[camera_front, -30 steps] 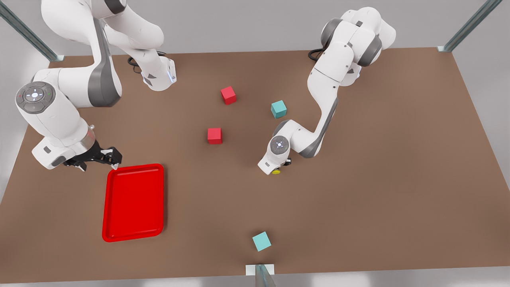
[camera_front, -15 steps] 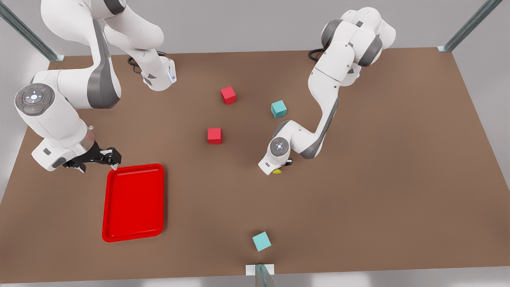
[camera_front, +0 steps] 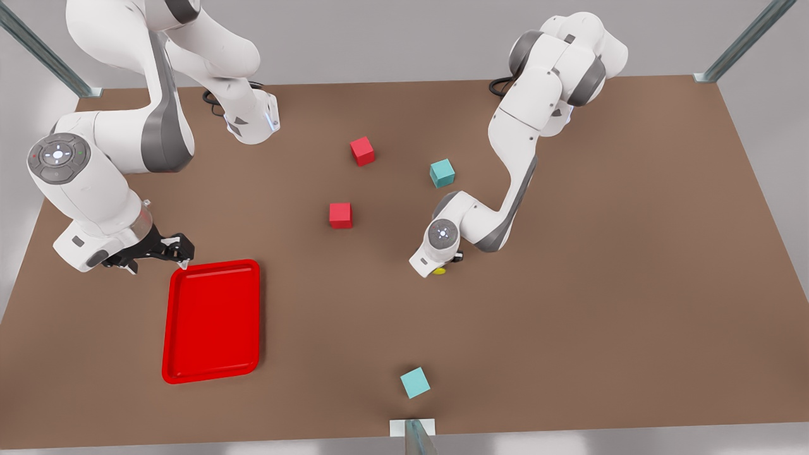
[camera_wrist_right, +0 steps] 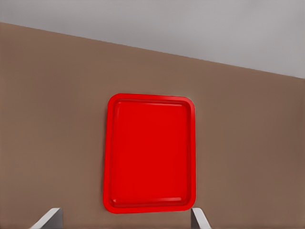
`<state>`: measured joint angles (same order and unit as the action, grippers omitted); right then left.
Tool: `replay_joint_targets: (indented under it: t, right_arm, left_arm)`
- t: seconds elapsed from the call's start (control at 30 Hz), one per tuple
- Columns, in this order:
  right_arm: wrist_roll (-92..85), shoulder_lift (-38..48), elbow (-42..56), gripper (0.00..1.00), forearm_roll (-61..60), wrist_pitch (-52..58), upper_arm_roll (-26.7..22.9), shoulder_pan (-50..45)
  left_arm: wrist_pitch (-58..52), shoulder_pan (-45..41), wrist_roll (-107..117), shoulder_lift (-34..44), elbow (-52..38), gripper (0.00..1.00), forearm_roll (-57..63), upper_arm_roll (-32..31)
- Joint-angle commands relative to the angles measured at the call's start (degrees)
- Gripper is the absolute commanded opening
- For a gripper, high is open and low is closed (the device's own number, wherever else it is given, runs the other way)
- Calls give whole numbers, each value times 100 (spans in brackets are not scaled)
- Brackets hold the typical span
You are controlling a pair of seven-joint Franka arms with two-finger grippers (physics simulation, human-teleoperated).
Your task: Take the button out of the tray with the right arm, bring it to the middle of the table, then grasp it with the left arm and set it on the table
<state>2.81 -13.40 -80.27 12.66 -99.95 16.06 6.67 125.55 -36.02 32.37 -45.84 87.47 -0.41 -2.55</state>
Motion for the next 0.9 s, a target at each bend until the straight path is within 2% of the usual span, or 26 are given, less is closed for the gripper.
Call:
replay_joint_targets:
  t: [0.0,0.1,0.17,0.27,0.3,0.37,0.47,0.53,0.6,0.7,0.87]
  right_arm:
    - [-70,4,3,100,-1,2,3,1]
    - [-70,4,3,100,-1,2,3,1]
    - [-79,12,3,100,-10,2,3,28]
    - [-70,12,3,100,-10,2,3,1]
    - [-70,12,3,100,-10,2,3,1]
    - [-70,12,3,100,-10,2,3,-8]
    - [-70,12,3,100,-10,2,3,-8]
    - [-70,12,3,100,-10,2,3,10]
    - [-70,12,3,100,-10,2,3,1]
    - [-70,12,3,100,-10,2,3,-8]
    - [-70,12,3,100,-10,2,3,1]
  left_arm:
    - [-92,-1,-125,49,-10,41,-55,0]
    - [-391,-27,-55,180,-28,41,-73,17]
    - [-936,-89,918,313,-274,41,6,44]
    - [-945,-1099,5020,313,-476,41,1129,1281]
    - [-1426,-1354,5911,304,-476,41,1552,1564]
    - [-2570,-1381,7913,269,-670,41,2422,1617]
    - [-3660,-1680,10701,110,-538,41,3591,1608]
    - [-4487,-1671,12970,-338,-529,41,4268,1608]
    - [-4830,-1680,13708,-434,-555,41,4647,1608]
    - [-4777,-1671,14139,-671,-564,41,5007,1608]
    - [-4619,-1680,14578,-1243,-555,41,4954,1582]
